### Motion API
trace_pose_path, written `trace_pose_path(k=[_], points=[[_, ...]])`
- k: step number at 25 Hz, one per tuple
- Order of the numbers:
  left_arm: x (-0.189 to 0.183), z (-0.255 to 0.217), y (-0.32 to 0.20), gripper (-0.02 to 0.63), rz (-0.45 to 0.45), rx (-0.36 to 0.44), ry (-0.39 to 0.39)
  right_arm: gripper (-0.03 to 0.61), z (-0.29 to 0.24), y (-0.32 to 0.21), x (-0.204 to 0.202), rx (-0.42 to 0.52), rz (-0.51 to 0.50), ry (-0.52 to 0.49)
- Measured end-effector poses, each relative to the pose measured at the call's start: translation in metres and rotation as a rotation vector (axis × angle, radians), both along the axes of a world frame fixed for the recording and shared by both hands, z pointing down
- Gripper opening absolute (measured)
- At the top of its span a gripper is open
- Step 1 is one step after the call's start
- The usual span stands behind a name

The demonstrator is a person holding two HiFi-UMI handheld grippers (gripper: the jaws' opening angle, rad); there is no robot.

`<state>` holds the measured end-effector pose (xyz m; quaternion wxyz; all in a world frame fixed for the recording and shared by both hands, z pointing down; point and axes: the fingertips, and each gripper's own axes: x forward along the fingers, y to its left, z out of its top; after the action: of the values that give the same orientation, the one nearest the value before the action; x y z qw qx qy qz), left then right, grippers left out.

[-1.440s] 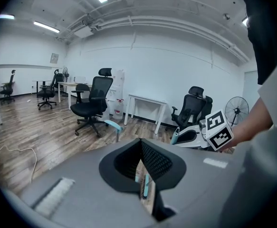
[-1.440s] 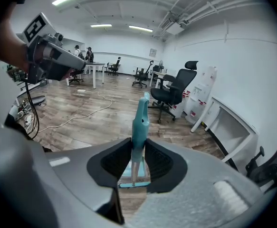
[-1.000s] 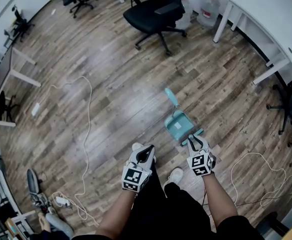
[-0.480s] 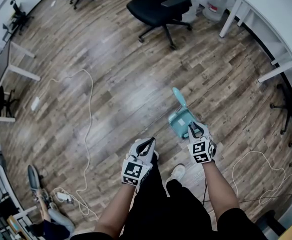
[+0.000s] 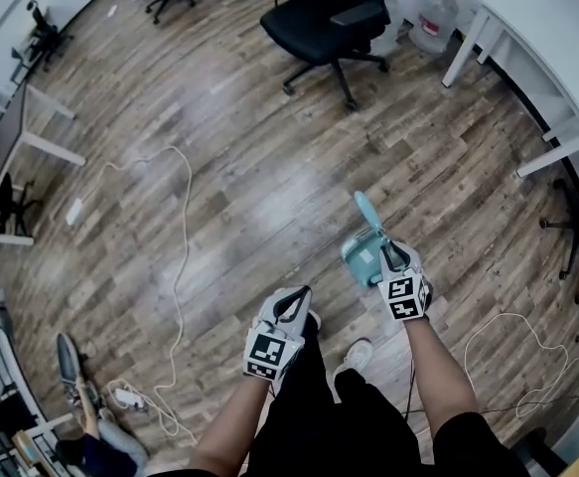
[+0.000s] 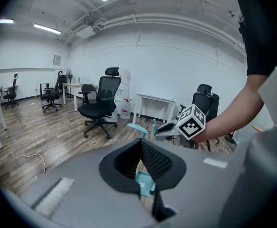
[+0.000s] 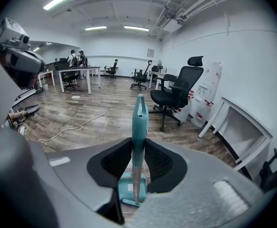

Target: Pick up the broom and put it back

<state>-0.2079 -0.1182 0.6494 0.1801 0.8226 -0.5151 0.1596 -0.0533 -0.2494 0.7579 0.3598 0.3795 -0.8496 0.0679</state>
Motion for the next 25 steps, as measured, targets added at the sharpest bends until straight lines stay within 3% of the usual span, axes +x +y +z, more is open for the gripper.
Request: trace_pose_path(k=[12,17,25], points=[[-0.013,0.004,0.001,0.02,0.004,-0.012,-0.011,0.092,0.006,-0.024,-0.01,-0.011,0.04,-0.009],[-0.013,0.001,0.002,0.02,0.032,0.003,-0.014,0.132,0.013,-0.019,-0.013,-0.041,0.034,0.004],[-0.009,-0.01,0.001,0.02,0.027,0.027,-0.001,0.138,-0.01,-0.003,-0.012,-0.009,0.028,-0.03]])
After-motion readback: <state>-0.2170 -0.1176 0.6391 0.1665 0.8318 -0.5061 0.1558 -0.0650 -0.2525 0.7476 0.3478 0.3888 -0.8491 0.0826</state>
